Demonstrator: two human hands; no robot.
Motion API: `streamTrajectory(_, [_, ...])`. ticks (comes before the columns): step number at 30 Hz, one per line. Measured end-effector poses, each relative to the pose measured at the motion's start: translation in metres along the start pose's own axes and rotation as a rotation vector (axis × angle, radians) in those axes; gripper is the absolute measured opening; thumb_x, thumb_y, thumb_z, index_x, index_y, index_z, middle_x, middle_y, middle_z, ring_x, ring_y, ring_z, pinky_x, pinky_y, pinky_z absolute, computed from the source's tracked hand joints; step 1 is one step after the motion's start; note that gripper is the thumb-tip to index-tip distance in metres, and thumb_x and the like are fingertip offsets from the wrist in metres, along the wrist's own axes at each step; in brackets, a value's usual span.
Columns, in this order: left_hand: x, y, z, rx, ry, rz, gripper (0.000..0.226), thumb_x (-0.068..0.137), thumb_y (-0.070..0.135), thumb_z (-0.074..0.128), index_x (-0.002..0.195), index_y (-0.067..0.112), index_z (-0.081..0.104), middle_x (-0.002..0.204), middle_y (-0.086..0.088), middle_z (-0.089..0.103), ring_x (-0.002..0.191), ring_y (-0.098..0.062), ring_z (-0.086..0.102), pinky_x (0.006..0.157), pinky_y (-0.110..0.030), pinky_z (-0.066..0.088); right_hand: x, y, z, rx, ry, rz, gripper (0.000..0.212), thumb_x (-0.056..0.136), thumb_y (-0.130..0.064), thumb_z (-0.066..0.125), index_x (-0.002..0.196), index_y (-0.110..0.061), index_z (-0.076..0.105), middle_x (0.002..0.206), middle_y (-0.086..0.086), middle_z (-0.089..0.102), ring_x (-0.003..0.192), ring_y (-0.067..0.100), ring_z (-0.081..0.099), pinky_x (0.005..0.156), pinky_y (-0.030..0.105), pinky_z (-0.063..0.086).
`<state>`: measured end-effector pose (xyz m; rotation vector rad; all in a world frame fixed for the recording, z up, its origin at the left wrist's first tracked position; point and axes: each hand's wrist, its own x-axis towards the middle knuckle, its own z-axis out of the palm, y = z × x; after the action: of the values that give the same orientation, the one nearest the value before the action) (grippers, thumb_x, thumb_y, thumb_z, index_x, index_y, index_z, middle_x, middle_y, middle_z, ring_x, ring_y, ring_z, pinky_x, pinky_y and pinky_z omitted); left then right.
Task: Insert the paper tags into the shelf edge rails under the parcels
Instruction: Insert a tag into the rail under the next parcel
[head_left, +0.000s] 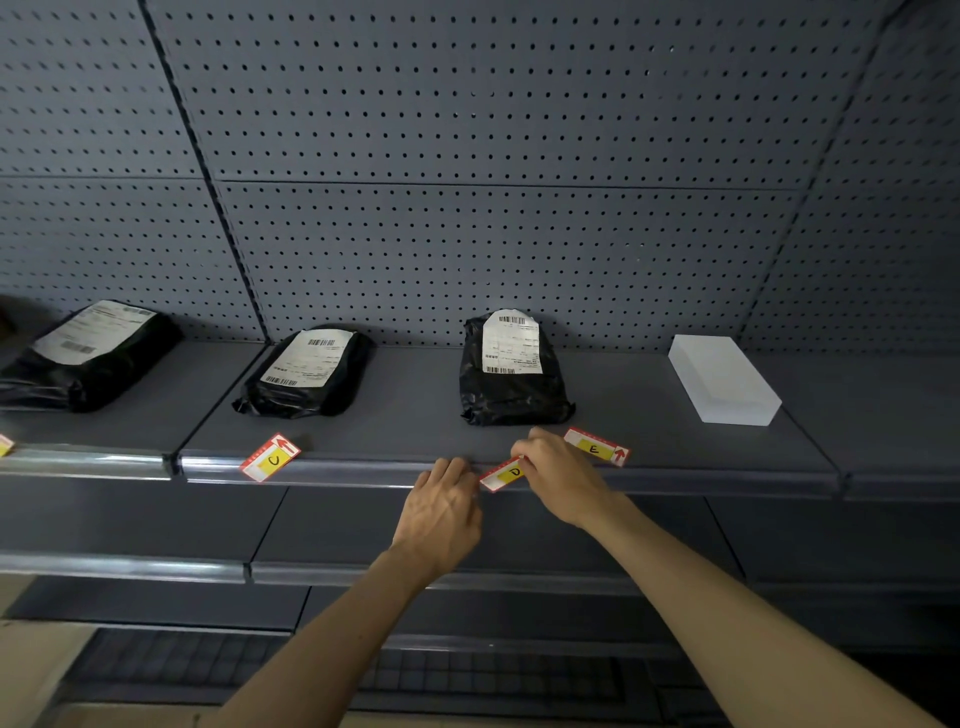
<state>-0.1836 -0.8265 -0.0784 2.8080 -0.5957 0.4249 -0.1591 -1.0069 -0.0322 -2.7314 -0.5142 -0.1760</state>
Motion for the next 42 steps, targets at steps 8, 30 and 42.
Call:
streamTrajectory(8, [-0.001,-0.001,-0.006,-0.052,0.013,0.009,0.024,0.079,0.016,0.052,0.103,0.013,0.058,0.101,-0.003,0.059,0.092,-0.021,0.054,0.082,-0.036,0.050,0.003,0.000,0.002,0.100,0.075,-0.011,0.020,0.098,-0.011,0.047,0.084,-0.009,0.061,0.085,0.002,0.050,0.069,0.019,0.053,0.060,0.035,0.044])
streamTrajectory(30, [0.017,-0.003,-0.010,-0.042,-0.015,0.004,0.031,0.089,0.019,0.047,0.117,0.015,0.060,0.113,-0.003,0.059,0.103,-0.021,0.051,0.090,-0.034,0.046,0.004,-0.001,-0.002,0.037,0.056,0.034,0.020,0.097,-0.019,0.052,0.115,-0.011,0.054,0.105,0.004,0.054,0.082,0.019,0.059,0.068,0.036,0.052])
streamTrajectory(42, [0.115,0.060,-0.029,-0.059,-0.153,0.149,0.028,0.091,0.022,0.054,0.118,0.014,0.059,0.113,-0.005,0.059,0.108,-0.024,0.049,0.089,-0.038,0.044,-0.019,0.085,-0.056,-0.124,0.090,0.262,0.022,0.091,-0.030,0.061,0.098,-0.009,0.062,0.099,0.007,0.059,0.082,0.022,0.059,0.066,0.035,0.051])
